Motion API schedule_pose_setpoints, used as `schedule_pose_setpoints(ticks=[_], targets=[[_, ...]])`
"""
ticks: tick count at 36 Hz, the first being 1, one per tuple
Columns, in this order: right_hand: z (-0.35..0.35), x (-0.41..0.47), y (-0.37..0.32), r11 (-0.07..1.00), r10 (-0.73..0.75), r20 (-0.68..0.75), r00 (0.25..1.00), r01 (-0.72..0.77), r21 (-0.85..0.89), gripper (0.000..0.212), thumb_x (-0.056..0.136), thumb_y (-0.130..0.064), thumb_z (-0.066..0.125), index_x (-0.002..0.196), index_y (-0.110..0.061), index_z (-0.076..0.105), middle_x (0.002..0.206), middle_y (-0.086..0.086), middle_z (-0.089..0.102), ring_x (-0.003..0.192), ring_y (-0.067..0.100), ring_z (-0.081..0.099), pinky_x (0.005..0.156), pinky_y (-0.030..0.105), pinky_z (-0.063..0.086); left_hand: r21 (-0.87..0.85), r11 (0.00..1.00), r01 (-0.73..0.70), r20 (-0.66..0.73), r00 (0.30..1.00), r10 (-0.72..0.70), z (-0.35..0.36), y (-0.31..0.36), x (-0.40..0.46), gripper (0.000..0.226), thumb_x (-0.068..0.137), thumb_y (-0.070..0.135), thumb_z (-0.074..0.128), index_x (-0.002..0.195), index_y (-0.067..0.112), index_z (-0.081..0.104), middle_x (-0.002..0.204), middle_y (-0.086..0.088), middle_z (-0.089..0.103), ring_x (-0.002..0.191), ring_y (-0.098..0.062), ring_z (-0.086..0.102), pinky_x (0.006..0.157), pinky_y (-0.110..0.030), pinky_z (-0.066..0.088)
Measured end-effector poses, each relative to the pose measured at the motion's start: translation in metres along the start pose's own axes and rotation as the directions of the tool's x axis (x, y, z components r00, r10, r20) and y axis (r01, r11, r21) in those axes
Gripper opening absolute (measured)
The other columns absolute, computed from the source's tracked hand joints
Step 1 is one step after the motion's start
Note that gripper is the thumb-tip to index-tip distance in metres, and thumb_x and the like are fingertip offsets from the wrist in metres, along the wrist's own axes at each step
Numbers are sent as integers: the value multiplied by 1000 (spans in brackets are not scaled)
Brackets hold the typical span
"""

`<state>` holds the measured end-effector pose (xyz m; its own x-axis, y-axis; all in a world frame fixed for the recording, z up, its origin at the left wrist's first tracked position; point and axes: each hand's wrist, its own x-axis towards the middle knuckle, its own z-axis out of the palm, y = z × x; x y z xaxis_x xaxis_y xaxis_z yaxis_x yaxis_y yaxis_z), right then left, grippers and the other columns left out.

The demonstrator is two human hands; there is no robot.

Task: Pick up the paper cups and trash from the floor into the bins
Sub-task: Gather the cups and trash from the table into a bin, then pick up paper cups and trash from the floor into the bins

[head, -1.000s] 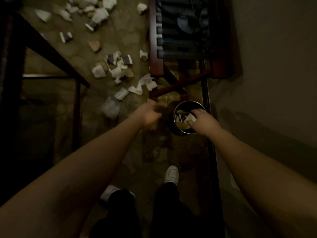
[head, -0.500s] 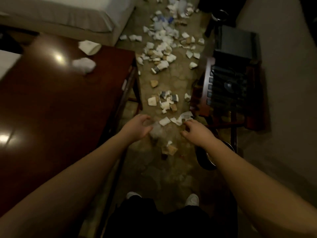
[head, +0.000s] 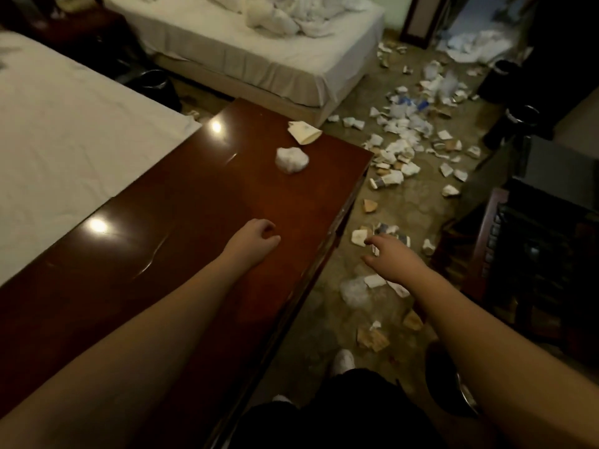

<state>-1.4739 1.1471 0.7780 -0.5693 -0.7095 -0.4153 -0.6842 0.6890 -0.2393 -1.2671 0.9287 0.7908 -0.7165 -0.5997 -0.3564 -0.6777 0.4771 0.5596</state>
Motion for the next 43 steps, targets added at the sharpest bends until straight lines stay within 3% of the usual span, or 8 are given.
schedule_pose_setpoints(ticks=[8, 17, 23, 27, 31, 35, 39, 43], targets=[[-25, 75, -27, 997, -42, 3, 999, 42, 60, 43, 101, -39, 51, 137, -17, 54, 136, 8, 51, 119, 26, 53, 90, 34, 45, -170, 977, 129, -66, 988, -142, -12, -15, 57, 40, 100, 35, 54, 135, 16, 53, 127, -3, 55, 78, -6, 53, 64, -25, 46], [-63, 223, -27, 971, -28, -37, 999, 36, 238, 38, 98, -39, 55, 129, -17, 62, 130, 5, 56, 107, 21, 59, 87, 36, 51, -233, 938, 256, -80, 957, -281, -30, 2, 179, 48, 97, 39, 57, 139, 17, 48, 136, -7, 48, 104, -21, 57, 80, -33, 49], [-97, 322, -28, 937, 63, -39, 997, -45, 345, 32, 98, -37, 55, 123, -19, 63, 112, 3, 64, 87, 16, 61, 71, 32, 48, -218, 898, 382, -127, 901, -415, -32, 23, 254, 60, 95, 40, 55, 147, 14, 38, 149, -11, 34, 129, -33, 46, 102, -45, 45], [-100, 376, -28, 916, 91, -2, 996, -83, 392, 31, 97, -37, 56, 121, -19, 63, 105, 0, 63, 88, 17, 61, 74, 32, 49, -129, 914, 385, -188, 895, -404, -26, 39, 292, 56, 97, 41, 47, 145, 14, 38, 146, -13, 35, 131, -33, 39, 100, -47, 43], [-97, 422, -34, 896, 127, 14, 992, -121, 427, 38, 95, -39, 61, 126, -18, 61, 108, 2, 64, 90, 17, 63, 77, 34, 53, -151, 890, 431, -127, 884, -449, -12, 44, 327, 66, 92, 41, 56, 149, 17, 32, 150, -12, 29, 134, -34, 35, 102, -45, 41], [-92, 464, -45, 871, 138, -26, 990, -109, 479, 44, 91, -40, 65, 125, -15, 59, 121, 7, 64, 103, 23, 63, 90, 42, 54, -86, 906, 413, -114, 900, -421, -1, 43, 354, 75, 91, 47, 61, 153, 25, 26, 160, -9, 15, 142, -35, 25, 107, -48, 38], [-90, 496, -60, 889, 107, -109, 988, -46, 456, 63, 87, -48, 66, 137, -12, 51, 138, 12, 50, 126, 29, 50, 107, 43, 42, 4, 925, 380, -74, 923, -378, 2, 43, 376, 79, 91, 44, 63, 156, 33, 19, 164, -5, 3, 147, -36, 16, 110, -53, 34], [-92, 519, -79, 912, 81, -118, 990, -26, 410, 77, 86, -54, 66, 147, -13, 40, 148, 12, 41, 133, 31, 44, 109, 43, 39, 79, 949, 305, 61, 949, -310, 3, 38, 388, 85, 90, 37, 69, 156, 36, 16, 165, -1, 3, 148, -35, 14, 114, -53, 30]])
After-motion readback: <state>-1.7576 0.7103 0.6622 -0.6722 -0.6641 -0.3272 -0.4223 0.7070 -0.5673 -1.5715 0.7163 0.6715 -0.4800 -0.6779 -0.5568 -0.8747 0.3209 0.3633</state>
